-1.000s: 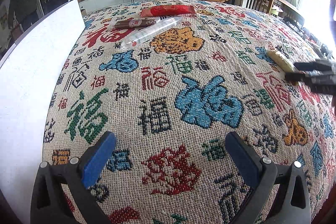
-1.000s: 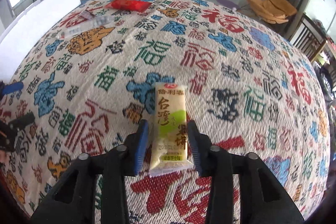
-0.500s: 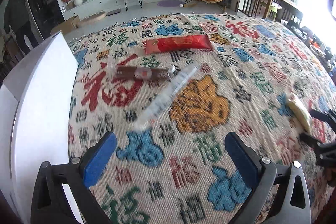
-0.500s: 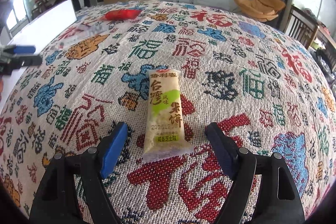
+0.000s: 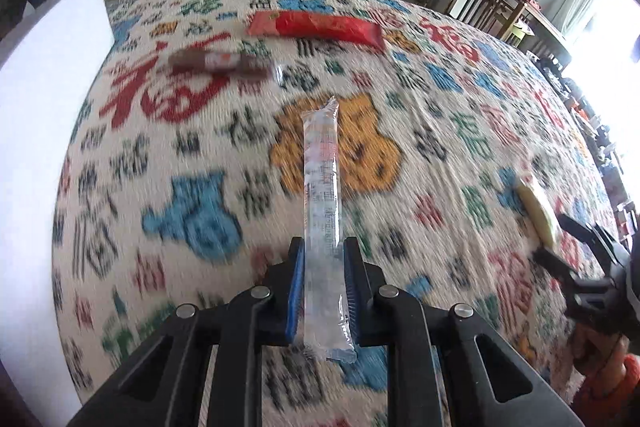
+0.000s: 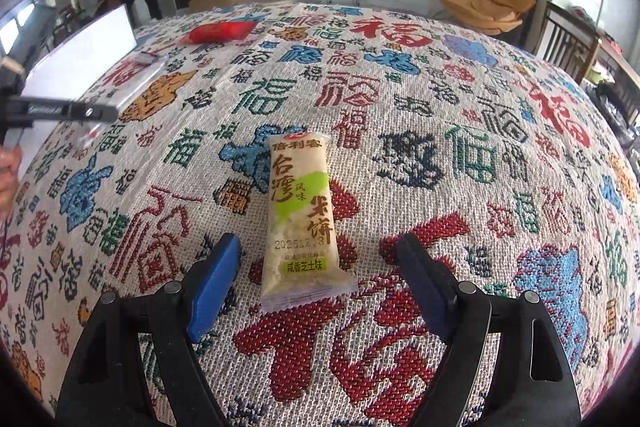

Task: Organize snacks
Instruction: 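Grasp the clear tube snack with the left tool while the right tool holds the cake bar, then carry both snacks over the white box and open both tools to drop them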

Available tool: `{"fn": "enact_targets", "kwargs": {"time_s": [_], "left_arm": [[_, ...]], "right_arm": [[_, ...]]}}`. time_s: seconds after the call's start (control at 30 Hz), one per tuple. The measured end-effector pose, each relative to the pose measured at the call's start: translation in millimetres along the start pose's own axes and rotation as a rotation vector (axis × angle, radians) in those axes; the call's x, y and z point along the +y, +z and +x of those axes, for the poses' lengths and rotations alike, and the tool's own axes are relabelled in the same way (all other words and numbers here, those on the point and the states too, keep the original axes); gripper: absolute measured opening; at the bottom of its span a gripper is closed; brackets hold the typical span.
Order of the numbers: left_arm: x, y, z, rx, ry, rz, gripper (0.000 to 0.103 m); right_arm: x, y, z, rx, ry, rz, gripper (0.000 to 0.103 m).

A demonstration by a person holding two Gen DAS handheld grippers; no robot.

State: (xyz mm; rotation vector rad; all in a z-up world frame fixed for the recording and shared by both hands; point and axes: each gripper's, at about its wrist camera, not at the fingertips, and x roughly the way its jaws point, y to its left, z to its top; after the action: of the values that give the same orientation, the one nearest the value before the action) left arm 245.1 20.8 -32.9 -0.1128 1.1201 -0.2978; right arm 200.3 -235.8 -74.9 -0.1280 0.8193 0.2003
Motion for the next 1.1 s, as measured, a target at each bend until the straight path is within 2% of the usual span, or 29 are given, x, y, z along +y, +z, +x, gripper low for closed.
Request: {"fn": "enact_targets", "kwargs": {"time_s": [0.07,0.1,0.17,0.2,0.23,0.33,0.4,0.47,0.57,1.1], "left_arm": [[-21,-36,-13,0.028,-0.027,0.018,0.019],[-32,-52,-19,0.036,-0.029,0.033,0.025],[-45,-70,-26,0.032,-0.043,0.060,0.050],[-50,-75,-28,0.027,-0.050,0.069,0.070],[-53,-78,-28,0.020,-0.045,0.083,0.083],[-57,-73,-22,-0.020,0.013,0.124,0.084],[-63,-68,-13,-0.059,0.097,0.180,0.085],[-65,-66,-4,-0.097,0.193,0.225,0.100],[-49,-63,-2,-0.139,0.163,0.161,0.103],[-48,-63,-3,-0.153,0.179,0.165,0.103]], "right_arm": [[0,0,1,0.001,-0.002,-0.001,0.083],[0,1,1,0.001,-0.003,-0.002,0.083],[0,0,1,0.001,-0.004,-0.002,0.083],[0,0,1,0.001,-0.003,-0.002,0.083],[0,0,1,0.001,-0.002,-0.001,0.083],[0,0,1,0.001,-0.003,-0.001,0.083],[1,0,1,0.001,-0.004,-0.002,0.083],[0,0,1,0.001,-0.003,-0.001,0.083],[0,0,1,0.001,-0.002,0.000,0.083],[0,0,1,0.002,-0.004,-0.001,0.083]]}}
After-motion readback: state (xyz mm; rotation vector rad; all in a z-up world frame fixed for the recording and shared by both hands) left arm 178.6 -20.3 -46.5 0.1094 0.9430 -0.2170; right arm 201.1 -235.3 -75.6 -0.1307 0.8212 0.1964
